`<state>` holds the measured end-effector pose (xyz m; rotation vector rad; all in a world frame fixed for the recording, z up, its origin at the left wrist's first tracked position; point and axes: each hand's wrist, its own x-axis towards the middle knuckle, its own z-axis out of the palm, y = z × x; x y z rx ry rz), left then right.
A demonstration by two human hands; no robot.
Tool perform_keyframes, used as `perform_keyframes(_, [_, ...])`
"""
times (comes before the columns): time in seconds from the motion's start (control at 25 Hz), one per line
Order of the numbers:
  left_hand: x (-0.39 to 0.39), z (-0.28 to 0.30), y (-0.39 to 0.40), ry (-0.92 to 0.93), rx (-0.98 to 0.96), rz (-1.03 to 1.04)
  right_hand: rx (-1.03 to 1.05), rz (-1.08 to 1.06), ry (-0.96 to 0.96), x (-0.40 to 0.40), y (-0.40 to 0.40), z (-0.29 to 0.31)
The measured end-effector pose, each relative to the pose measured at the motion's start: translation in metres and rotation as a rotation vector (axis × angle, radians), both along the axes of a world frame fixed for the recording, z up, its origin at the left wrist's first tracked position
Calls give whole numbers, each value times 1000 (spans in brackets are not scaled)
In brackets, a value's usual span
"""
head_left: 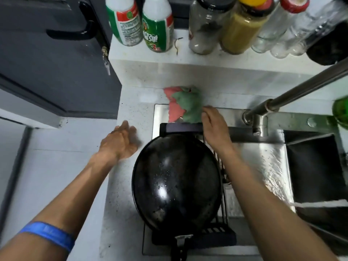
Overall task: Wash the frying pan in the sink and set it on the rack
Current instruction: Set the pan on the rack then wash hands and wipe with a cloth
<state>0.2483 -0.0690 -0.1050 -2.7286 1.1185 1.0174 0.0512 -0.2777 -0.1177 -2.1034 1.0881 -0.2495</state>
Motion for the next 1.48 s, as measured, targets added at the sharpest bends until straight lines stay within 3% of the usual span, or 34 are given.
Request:
perform_keyframes(0.08, [-11, 9, -16, -62, -157, 90, 4, -392, 27, -82, 42, -10])
perform_keyframes(0.16, [-28, 16, -40, -143, -316, 5, 251, -586, 197, -137, 83, -26])
perform_keyframes(0.24, [-46, 18, -65, -157, -344, -133, 555, -567, 335, -158, 110, -43])
perform_keyframes(0.32, [-55, 13, -86, -145, -281, -170, 725, -547, 280, -161, 116, -49])
perform_keyframes(0.4, [-52, 6, -100, -132, -216, -159, 766, -529, 212, -157, 118, -49])
perform_keyframes(0.52, [-37, 1, -109, -135, -164, -136, 771, -424, 312, -146, 129, -52])
perform_keyframes(0.68, [-36, -1, -119, -134, -171, -189, 816, -525, 266, -140, 125, -42])
perform_keyframes(0.76, [-36, -3, -120, -146, -192, -228, 674, -540, 247, -137, 108, -28])
perform_keyframes(0.84, [-34, -7, -116, -129, -215, -237, 352, -498, 204, -113, 87, -11])
perform_keyframes(0.96, [-28, -12, -114, -124, -221, -217, 153, -180, -42, -32, 50, 4])
perform_keyframes(1.04, [-26, -17, -115, -143, -245, -226, 167, 122, 1, 26, 22, 1])
perform_keyframes(1.16, [-26, -21, -114, -152, -272, -211, 95, 363, 204, 57, -16, -17])
perform_keyframes(1.24, [-25, -23, -113, -138, -275, -187, -36, 349, 306, 37, -32, -29])
perform_keyframes(1.36, [-27, -20, -114, -143, -256, -196, -183, 62, 384, 12, -47, -33])
perform_keyframes(1.48, [-28, -22, -114, -141, -233, -213, -194, -26, 315, 52, -39, -31])
